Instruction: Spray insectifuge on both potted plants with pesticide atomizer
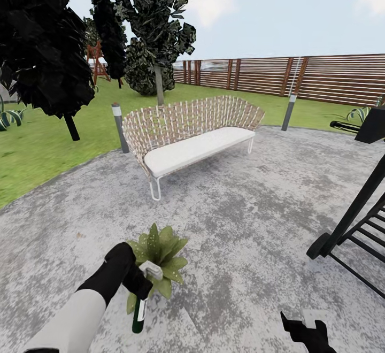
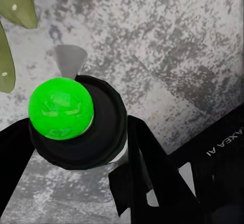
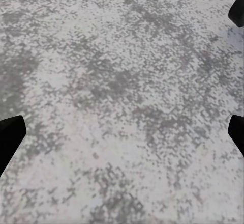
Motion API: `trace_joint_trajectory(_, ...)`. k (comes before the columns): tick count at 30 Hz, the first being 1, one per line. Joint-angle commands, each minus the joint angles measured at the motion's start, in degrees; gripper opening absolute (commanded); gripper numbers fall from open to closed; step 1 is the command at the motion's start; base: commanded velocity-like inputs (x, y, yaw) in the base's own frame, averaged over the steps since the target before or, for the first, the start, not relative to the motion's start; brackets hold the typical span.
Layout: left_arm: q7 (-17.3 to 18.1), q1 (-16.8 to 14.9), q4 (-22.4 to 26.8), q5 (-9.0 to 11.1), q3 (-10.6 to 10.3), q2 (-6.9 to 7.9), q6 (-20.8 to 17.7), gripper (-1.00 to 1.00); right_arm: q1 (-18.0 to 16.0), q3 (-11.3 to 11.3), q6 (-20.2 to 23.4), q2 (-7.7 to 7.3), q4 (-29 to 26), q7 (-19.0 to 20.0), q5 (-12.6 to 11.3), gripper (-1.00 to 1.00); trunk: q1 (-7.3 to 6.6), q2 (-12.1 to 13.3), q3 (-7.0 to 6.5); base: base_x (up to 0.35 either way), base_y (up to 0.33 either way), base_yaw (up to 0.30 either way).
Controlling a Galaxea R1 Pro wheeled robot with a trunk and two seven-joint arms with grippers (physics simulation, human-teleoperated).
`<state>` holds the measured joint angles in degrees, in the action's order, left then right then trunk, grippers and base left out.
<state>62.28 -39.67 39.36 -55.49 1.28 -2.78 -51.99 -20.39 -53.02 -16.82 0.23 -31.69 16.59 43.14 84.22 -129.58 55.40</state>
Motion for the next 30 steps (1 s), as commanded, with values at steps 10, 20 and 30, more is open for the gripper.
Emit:
trace_joint_trajectory(10,1.3,2.3,-1.0,-0.3,-4.5,1.33,4.6,-1.0,-0.1,-0.5,-0.3,0.03,0.0,0.5,0.4,1.0,-0.01,0.0,0.05,0.0,0.0,0.0)
trace_joint_trajectory(20,1.3,1.4,-3.8,0.3,-4.2,1.34,5.2,-1.0,-0.1,-0.5,-0.3,0.03,1.5,0.5,0.4,1.0,-0.01,0.0,0.05,0.0,0.0,0.0)
trace_joint_trajectory(30,7.3,0.3,-4.2,-0.6,-4.3,3.43,5.5,-1.0,-0.1,-0.5,-0.3,-0.02,1.5,0.5,0.4,1.0,-0.01,0.0,0.05,0.0,0.0,0.0)
